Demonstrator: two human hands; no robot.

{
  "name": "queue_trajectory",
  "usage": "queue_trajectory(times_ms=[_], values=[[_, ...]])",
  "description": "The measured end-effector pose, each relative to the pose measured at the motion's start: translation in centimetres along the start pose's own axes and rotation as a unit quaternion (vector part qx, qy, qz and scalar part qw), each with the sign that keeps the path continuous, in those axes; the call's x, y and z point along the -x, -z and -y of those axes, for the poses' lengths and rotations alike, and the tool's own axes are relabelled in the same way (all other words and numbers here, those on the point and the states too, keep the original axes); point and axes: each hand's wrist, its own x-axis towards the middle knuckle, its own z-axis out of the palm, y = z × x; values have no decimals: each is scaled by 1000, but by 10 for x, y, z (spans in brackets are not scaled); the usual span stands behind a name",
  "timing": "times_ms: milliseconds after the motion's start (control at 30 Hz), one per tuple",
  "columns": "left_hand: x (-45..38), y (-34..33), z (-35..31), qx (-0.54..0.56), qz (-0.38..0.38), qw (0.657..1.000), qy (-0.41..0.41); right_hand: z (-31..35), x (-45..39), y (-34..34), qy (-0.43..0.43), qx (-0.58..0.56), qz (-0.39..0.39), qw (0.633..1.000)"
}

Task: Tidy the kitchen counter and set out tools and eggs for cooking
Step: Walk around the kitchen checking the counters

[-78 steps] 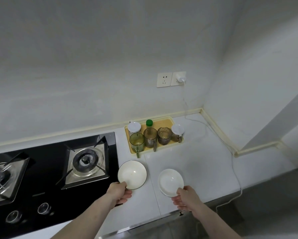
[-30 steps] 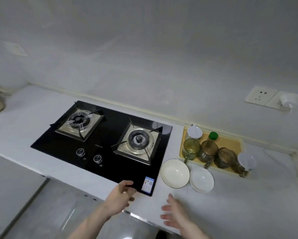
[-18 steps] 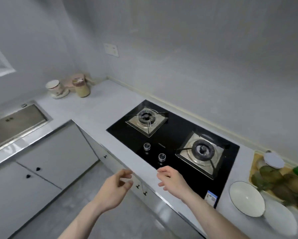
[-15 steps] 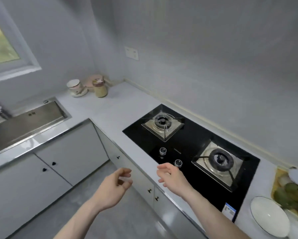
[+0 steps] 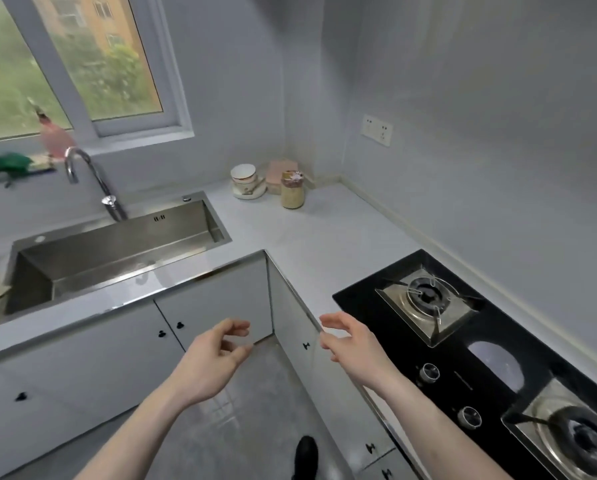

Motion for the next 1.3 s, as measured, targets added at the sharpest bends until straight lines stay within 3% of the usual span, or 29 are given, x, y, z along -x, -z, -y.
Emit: queue_trajectory(times_ms=[567, 933, 1300], values=[[-233, 89, -3, 9, -43, 999, 24, 85, -282, -24, 23, -5, 34, 999], [-380, 125, 11, -3, 0, 1000, 5, 129, -400, -7, 19, 71, -19, 997], [-572, 184, 34, -46, 63, 996, -35, 170, -591, -27, -33, 200, -69, 977]])
